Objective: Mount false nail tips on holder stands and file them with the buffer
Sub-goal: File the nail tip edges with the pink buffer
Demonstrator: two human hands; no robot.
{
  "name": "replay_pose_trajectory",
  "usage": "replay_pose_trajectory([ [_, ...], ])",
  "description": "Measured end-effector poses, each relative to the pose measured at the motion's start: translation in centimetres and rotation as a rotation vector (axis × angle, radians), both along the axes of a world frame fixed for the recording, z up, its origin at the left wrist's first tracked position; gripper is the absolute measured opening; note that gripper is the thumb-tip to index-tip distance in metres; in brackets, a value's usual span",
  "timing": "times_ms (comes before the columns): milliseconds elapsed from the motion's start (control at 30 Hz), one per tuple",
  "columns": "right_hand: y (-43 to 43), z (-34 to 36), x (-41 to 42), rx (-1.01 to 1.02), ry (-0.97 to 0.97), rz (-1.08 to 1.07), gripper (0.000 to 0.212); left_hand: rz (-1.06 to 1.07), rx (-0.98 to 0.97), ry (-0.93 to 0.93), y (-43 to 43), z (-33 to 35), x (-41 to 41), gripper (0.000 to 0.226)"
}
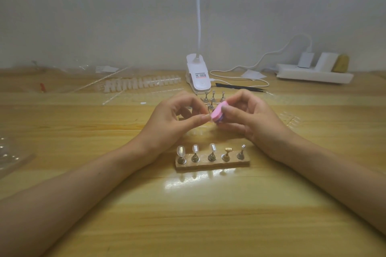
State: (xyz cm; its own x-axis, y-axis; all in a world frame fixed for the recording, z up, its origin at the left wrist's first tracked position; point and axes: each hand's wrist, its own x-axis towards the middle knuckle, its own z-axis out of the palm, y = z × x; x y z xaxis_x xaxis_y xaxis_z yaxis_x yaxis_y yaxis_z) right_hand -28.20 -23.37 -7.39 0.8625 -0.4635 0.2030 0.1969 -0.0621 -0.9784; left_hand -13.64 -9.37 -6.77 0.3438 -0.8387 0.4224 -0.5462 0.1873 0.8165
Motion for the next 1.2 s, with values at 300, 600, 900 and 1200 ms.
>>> replay_pose_trajectory([
  [300,0.20,-0.03,-0.11,-0.028,0.016,0.033,0.022,0.000,-0.012,0.008,0.03,0.02,-0.03,0.007],
  [600,0.38,-0.09,-0.07,-0.010,-0.030,0.042,0.018,-0.003,-0.026,-0.006,-0.02,0.00,-0.04,0.006],
  [900,0.09,-0.03,-0.15,-0.003,-0.024,0.018,0.020,-0.011,-0.032,-0.010,0.00,-0.03,0.02,0.006],
  [1200,0.45,-0.04,-0.22,-0.044,0.005,0.102,0.017,-0.002,-0.051,-0.010,0.01,0.03,-0.04,0.005],
])
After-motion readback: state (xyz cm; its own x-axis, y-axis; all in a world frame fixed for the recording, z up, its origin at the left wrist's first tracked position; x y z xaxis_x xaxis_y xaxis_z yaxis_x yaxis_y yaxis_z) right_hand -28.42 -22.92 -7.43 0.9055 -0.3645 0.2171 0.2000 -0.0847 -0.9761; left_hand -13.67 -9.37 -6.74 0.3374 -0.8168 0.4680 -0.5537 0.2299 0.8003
